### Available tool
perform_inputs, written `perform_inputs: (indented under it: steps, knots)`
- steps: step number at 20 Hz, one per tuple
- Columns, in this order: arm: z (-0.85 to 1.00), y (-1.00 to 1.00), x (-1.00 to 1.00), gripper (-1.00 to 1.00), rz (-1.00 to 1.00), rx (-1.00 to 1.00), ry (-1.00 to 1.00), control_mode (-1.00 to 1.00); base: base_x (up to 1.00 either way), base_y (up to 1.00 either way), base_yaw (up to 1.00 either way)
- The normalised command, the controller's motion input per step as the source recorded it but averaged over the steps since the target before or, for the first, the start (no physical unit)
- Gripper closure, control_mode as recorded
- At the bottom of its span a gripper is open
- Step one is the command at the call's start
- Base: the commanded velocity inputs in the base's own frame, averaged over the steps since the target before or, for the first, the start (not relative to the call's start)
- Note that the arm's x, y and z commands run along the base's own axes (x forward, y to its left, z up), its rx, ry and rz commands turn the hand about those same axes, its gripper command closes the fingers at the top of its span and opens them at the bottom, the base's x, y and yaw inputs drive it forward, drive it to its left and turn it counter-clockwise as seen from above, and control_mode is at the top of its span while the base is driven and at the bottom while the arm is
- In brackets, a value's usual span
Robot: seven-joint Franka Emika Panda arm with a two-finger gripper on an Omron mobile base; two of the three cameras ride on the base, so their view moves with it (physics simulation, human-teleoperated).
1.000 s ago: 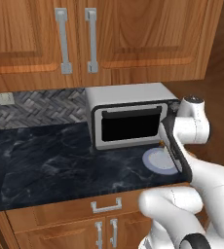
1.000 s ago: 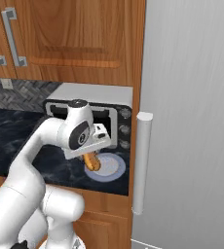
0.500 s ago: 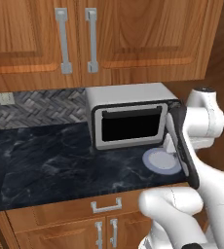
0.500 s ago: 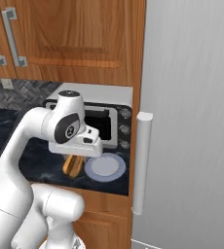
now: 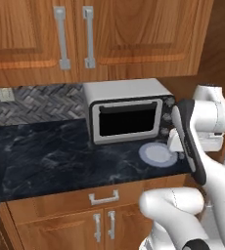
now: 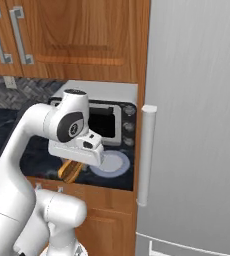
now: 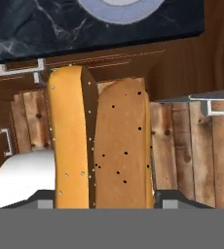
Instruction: Move the hot dog bun to the plate on the dining table and place the condiment next to that plate. Then navigate to the fridge and take the sausage and place it on the plate as well.
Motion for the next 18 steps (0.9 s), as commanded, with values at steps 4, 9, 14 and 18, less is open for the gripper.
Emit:
perform_inputs:
  steps: [4, 9, 14, 18]
  knots:
    - [0.0, 0.0, 0.0, 1.0, 0.0, 0.0, 0.0, 1.0, -1.0, -0.07, -0.18]
    - [0.0, 0.0, 0.0, 1.0, 0.0, 0.0, 0.0, 1.0, -0.57, -0.09, -0.72]
    - [0.0, 0.0, 0.0, 1.0, 0.0, 0.0, 0.0, 1.0, 0.0, -0.02, -0.97]
    - [0.0, 0.0, 0.0, 1.0, 0.0, 0.0, 0.0, 1.0, 0.0, -0.29, -0.9]
